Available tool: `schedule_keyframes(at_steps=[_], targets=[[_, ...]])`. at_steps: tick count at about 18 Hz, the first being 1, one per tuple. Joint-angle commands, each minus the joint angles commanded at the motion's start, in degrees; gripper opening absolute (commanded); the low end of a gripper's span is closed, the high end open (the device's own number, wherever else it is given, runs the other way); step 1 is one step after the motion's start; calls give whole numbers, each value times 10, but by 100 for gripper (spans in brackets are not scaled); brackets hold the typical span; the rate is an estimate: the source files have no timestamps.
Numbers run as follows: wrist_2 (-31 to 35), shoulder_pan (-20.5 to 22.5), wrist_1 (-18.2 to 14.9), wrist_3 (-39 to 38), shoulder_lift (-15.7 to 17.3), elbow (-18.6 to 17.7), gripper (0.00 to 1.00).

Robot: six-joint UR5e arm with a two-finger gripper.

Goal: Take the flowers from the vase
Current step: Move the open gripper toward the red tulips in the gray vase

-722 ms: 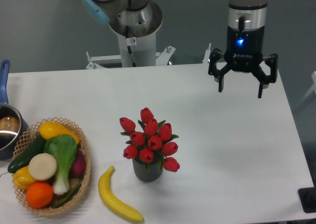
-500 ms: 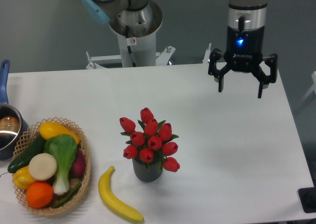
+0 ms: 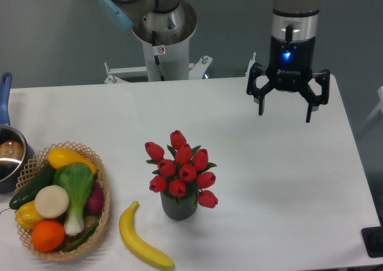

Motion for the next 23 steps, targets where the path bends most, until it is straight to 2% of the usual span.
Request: schedule_keyframes(at_steps=[5, 11, 14, 17, 21, 23], targets=[[-36, 0, 77, 2, -1, -38, 100], [-43, -10, 81, 11, -3, -63, 100], [-53, -24, 82, 13, -13, -63, 100], [-106, -27, 82, 46, -26, -71, 100], [-198, -25, 83, 76, -19, -126, 100], [-234, -25, 82, 76, -19, -133, 100]])
